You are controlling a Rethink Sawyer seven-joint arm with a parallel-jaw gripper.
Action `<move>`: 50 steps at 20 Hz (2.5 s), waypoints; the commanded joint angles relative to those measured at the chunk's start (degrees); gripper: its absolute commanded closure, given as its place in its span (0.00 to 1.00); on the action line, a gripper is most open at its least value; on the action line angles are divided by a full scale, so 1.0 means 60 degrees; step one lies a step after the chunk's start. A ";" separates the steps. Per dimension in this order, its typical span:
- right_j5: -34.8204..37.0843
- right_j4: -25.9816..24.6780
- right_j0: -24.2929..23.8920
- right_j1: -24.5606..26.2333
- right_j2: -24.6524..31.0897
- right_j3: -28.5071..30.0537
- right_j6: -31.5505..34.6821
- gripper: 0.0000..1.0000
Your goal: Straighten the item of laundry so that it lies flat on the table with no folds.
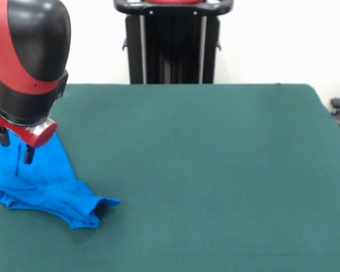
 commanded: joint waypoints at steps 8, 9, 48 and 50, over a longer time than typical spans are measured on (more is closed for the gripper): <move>-0.0467 0.0153 0.1108 -0.0023 -0.0832 -0.0356 0.2464 0.00; -0.0613 0.0206 0.1095 -0.0074 -0.0808 -0.0258 0.2476 0.00; -0.2277 0.0711 0.1092 -0.0278 0.0179 0.1624 0.1086 0.00; -0.2292 0.0723 0.1161 -0.0245 0.0155 0.1604 0.1163 0.00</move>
